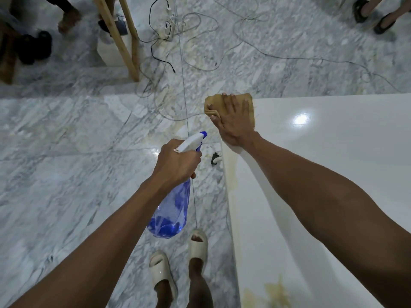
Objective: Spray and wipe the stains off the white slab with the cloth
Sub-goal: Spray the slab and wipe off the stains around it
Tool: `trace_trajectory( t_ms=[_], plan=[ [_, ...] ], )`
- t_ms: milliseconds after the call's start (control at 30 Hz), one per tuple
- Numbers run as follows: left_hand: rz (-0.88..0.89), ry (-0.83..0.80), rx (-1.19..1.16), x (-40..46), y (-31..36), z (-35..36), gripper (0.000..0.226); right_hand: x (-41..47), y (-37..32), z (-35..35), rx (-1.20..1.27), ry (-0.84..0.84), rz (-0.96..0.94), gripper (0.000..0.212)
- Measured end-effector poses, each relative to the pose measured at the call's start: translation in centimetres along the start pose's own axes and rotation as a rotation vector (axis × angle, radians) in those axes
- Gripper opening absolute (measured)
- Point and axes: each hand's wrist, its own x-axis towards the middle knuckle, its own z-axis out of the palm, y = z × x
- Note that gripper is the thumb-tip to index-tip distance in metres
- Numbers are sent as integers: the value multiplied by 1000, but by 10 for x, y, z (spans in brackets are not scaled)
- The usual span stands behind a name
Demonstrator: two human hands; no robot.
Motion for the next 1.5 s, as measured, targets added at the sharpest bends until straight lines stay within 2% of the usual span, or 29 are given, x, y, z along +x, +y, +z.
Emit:
trace_trajectory(
  t_ms=[133, 267, 333, 467, 600, 733, 900, 1000, 1100, 1267, 1367, 1500],
  plan=[
    [-9, 6, -46, -10, 0, 4, 33, -4, 2, 5, 15, -18, 4, 79],
    [0, 6, 9, -18, -1, 5, 18, -10, 2, 9, 25, -22, -15, 81],
    [3, 16, 18, -22, -3, 4, 18, -14, 1, 8, 35, -32, -26, 78],
    [3, 22, 0, -33, -4, 4, 19, -26, -2, 8, 69, -58, -4, 86],
    [-12, 20, -55, -47, -5, 4, 39, -53, -7, 10, 81, -44, -43, 73],
    [8, 16, -40, -66, -11, 6, 43, -84, -13, 16, 64, -54, -31, 67],
    [20, 6, -26, -95, -25, 10, 44, -138, -23, 32, 62, -16, -10, 64],
    [47, -30, 3, -120, -39, 13, 34, -177, -33, 39, 57, -2, 12, 65],
    [65, -51, 22, -153, -56, 17, 40, -226, -44, 46, 84, 24, 46, 65],
    [80, -101, 42, -215, -89, 26, 33, -308, -63, 51, 98, 50, 76, 54],
    [80, -108, 54, -245, -107, 32, 26, -345, -68, 60, 110, 94, 57, 56],
    [86, -115, 67, -275, -125, 39, 23, -383, -67, 74, 32, 63, 45, 54]
  ],
)
